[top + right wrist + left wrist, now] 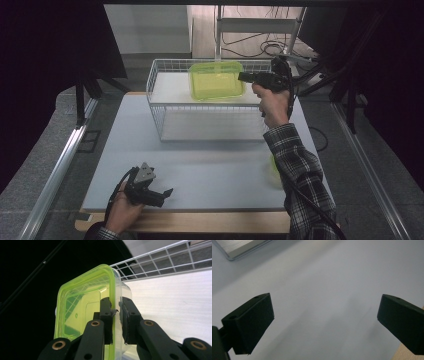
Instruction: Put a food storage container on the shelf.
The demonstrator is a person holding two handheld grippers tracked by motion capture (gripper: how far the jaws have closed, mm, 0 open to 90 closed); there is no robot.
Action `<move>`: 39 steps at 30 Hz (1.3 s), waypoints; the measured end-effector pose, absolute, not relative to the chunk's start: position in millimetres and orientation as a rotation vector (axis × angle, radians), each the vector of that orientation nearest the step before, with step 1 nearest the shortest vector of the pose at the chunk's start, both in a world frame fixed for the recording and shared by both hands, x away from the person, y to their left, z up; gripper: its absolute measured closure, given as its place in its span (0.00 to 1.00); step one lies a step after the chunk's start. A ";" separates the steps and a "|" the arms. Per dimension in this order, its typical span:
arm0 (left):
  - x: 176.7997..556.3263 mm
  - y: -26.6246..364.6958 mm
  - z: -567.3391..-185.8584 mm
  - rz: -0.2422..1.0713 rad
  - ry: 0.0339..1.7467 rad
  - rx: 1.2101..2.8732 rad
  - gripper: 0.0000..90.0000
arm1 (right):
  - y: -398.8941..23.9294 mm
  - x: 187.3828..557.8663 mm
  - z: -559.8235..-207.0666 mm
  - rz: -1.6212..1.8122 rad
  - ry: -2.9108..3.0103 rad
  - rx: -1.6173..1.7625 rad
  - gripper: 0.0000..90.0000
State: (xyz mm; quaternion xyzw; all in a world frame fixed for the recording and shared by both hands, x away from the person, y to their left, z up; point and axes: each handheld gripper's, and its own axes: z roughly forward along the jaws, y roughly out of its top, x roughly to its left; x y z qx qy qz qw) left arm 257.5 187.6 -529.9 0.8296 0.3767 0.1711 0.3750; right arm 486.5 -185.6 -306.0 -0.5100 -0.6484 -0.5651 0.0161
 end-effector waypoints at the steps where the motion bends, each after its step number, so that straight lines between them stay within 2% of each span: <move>1: 257.5 187.6 -529.9 0.438 0.964 2.123 0.01 | -185.6 486.5 -306.0 -1.757 -2.016 -1.586 0.89; 20: 257.2 186.0 -531.2 0.437 0.959 2.143 0.01 | -181.4 492.0 -316.0 -1.726 -2.120 -1.671 0.87; 39: 257.6 184.9 -532.6 0.432 0.957 2.157 0.01 | -176.0 502.0 -319.0 -1.642 -2.258 -1.709 0.75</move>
